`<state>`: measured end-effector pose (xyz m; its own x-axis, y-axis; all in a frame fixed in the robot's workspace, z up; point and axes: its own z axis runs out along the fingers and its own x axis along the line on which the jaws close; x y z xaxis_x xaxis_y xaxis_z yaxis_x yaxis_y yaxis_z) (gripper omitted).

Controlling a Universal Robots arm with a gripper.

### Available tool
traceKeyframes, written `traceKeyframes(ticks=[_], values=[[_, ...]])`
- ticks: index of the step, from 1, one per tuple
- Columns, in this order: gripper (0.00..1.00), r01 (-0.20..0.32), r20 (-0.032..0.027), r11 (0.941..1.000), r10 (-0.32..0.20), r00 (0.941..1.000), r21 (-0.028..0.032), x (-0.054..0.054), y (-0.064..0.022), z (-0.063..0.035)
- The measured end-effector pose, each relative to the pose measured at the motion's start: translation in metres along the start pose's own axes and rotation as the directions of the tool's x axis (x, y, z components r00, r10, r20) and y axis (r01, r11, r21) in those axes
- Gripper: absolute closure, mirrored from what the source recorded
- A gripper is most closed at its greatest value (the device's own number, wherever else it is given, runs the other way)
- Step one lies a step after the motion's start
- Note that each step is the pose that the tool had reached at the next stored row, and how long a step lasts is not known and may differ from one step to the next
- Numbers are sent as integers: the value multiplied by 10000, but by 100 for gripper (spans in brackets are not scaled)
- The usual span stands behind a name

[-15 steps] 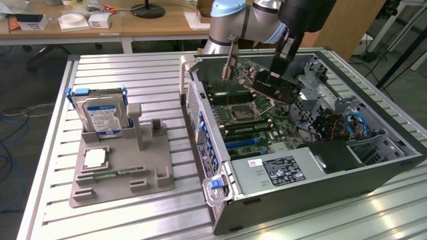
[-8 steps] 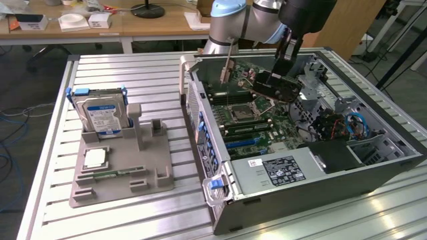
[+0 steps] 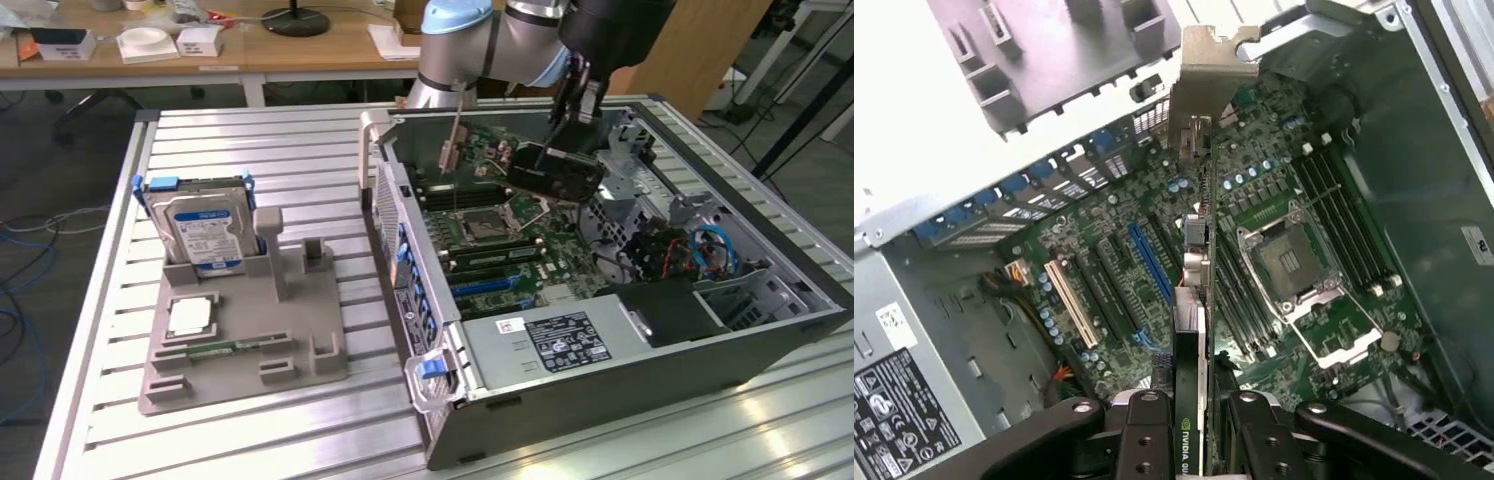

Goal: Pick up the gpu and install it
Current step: 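Pick up the gpu and move the gpu toward the slot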

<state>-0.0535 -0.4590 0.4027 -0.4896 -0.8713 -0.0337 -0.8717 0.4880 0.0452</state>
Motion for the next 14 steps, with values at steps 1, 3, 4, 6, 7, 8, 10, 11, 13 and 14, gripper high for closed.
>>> traceKeyframes(ticks=[1, 3, 4, 6, 7, 8, 10, 11, 13, 14], values=[[74, 225, -10, 9997, -225, 9997, -7, -4, -7, 0], [74, 470, -21, 9989, -470, 9989, -17, -8, -14, 1], [74, 597, -26, 9982, -597, 9982, -21, -9, -17, 1], [74, 860, -38, 9963, -860, 9963, -31, -13, -22, 1], [74, 986, -43, 9951, -986, 9951, -35, -14, -25, 2], [74, 1113, -49, 9938, -1113, 9938, -40, -16, -28, 2], [74, 1364, -58, 9906, -1365, 9906, -50, -19, -33, 3], [74, 1492, -63, 9888, -1492, 9888, -55, -20, -36, 3], [74, 1765, -75, 9843, -1765, 9843, -67, -23, -41, 4], [74, 1898, -79, 9818, -1898, 9818, -72, -24, -43, 4]])
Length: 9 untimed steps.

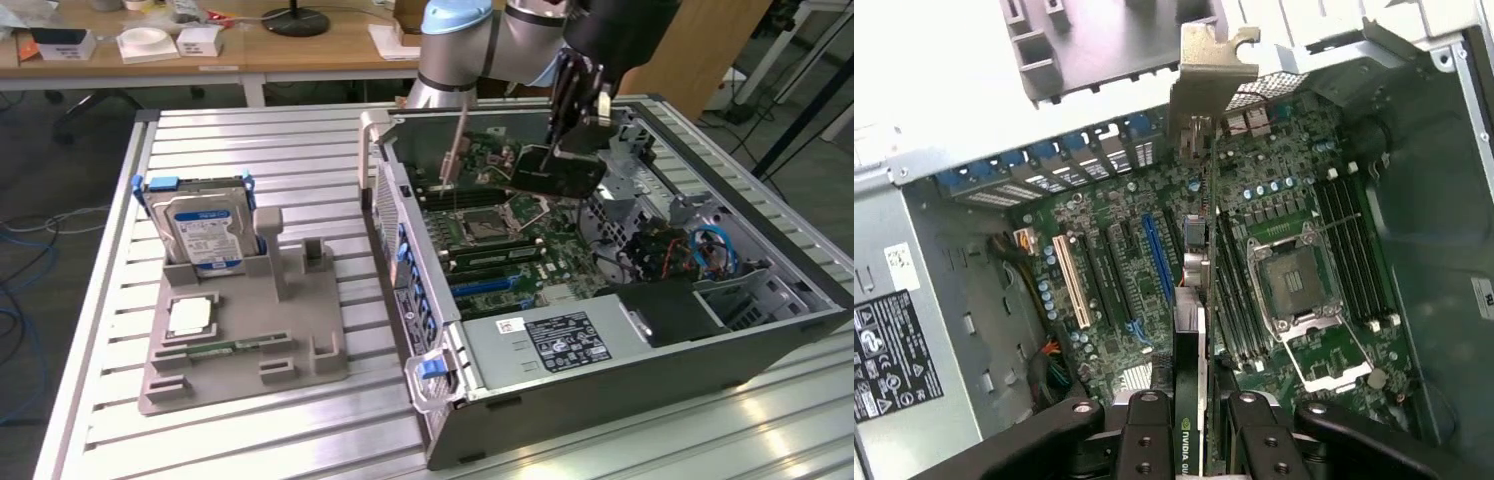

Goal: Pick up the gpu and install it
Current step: 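Pick up the gpu and move the gpu toward the slot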

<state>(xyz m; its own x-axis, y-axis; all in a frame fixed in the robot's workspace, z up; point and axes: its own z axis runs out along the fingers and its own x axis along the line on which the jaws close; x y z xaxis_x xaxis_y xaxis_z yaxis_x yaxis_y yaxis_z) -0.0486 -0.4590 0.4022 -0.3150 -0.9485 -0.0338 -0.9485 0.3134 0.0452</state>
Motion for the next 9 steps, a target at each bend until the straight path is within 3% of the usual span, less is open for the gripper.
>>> traceKeyframes(ticks=[5, 9], values=[[74, 690, -31, 9976, -690, 9976, -24, -4, -11, 2], [74, 1243, -54, 9922, -1243, 9922, -45, -6, -19, 4]])
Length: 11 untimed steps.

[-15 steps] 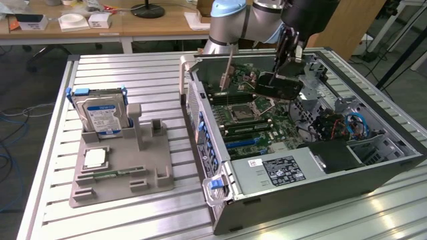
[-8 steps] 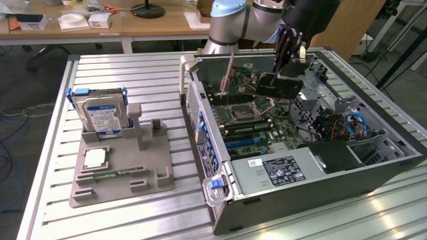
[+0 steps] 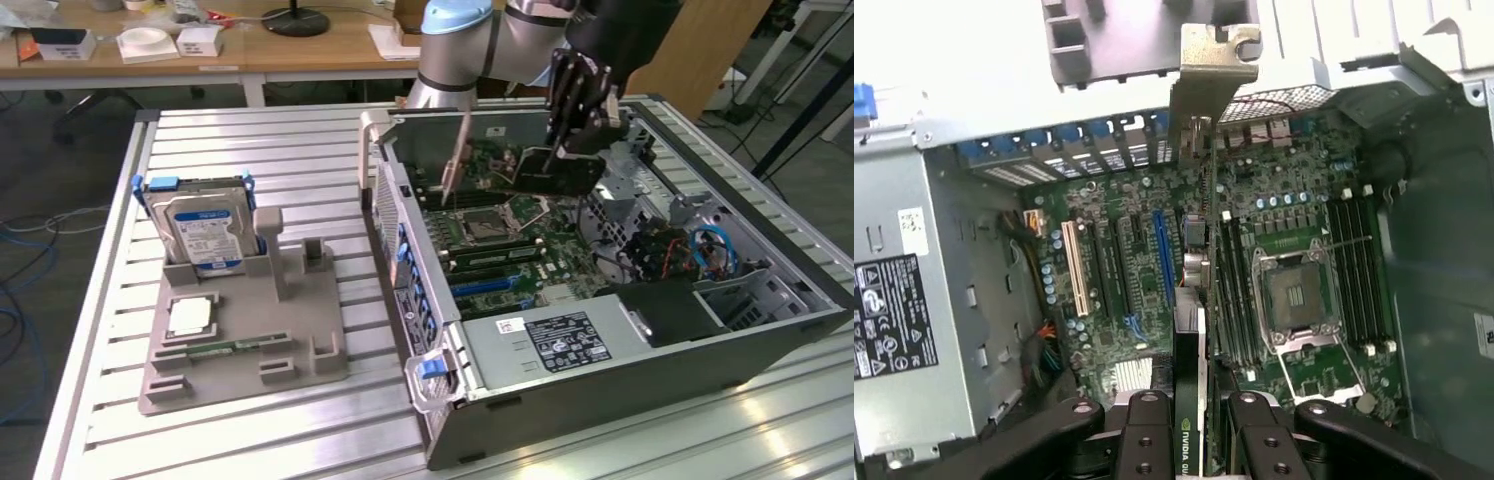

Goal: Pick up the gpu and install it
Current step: 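Pick up the gpu and move the gpu toward the slot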

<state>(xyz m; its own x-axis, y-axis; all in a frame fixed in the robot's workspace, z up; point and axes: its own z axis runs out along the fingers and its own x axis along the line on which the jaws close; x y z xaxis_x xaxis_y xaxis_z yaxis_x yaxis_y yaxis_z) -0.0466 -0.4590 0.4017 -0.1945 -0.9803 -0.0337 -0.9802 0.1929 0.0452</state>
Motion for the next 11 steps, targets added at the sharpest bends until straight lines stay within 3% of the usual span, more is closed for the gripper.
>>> traceKeyframes(ticks=[11], values=[[74, 1271, -56, 9919, -1271, 9919, -47, -10, -53, 5]])
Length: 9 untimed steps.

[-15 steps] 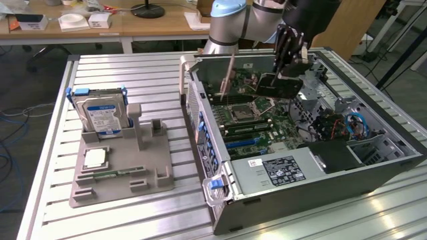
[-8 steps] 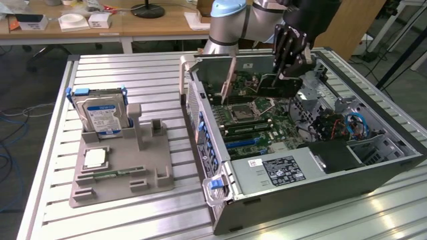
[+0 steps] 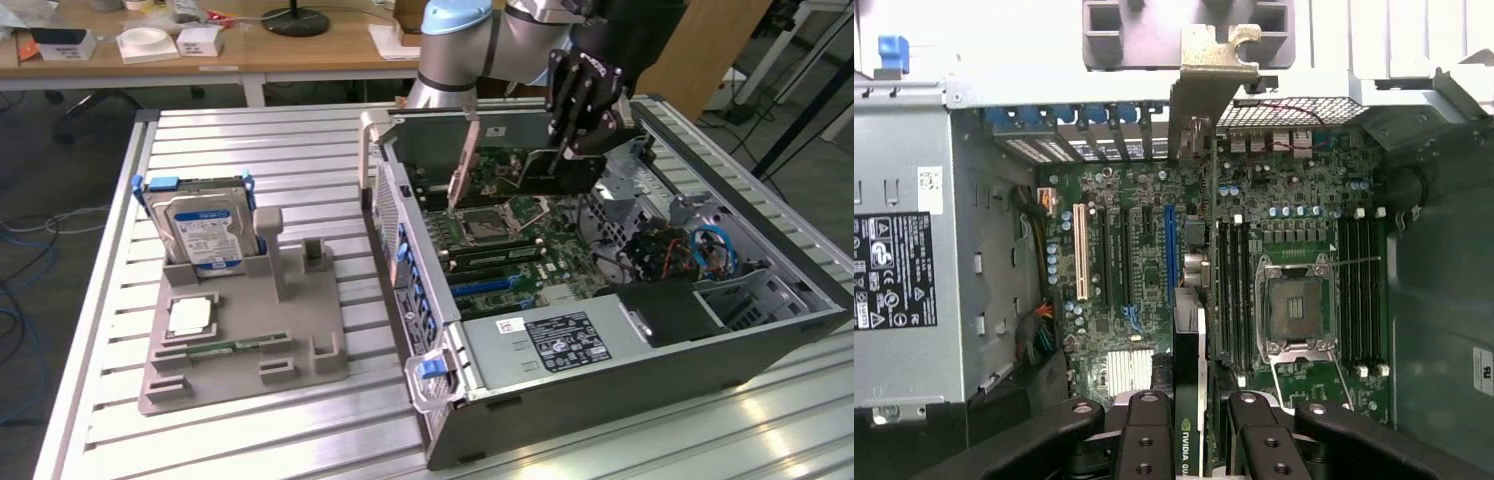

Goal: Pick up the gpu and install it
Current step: 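Pick up the gpu and move the gpu toward the slot, then insert the gpu into the slot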

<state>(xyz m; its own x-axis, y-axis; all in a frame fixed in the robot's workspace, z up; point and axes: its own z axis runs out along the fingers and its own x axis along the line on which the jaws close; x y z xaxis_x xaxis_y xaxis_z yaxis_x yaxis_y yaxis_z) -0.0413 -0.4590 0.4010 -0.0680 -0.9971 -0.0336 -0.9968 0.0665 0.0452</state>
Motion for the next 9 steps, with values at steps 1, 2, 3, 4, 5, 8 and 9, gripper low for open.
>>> traceKeyframes(ticks=[1, 2, 3, 4, 5, 8, 9], values=[[74, 5, -1, 10000, -5, 10000, -1, 0, -2, 0], [74, 5, -1, 10000, -5, 10000, -1, 0, -2, 0], [74, 6, 0, 10000, -6, 10000, -1, 0, -2, 0], [74, 6, 0, 10000, -6, 10000, -1, 0, -2, 1], [74, 6, 0, 10000, -6, 10000, -1, 0, -2, 0], [74, 6, 0, 10000, -6, 10000, 0, 0, -2, 0], [74, 6, 0, 10000, -6, 10000, 0, 0, -2, 1]])
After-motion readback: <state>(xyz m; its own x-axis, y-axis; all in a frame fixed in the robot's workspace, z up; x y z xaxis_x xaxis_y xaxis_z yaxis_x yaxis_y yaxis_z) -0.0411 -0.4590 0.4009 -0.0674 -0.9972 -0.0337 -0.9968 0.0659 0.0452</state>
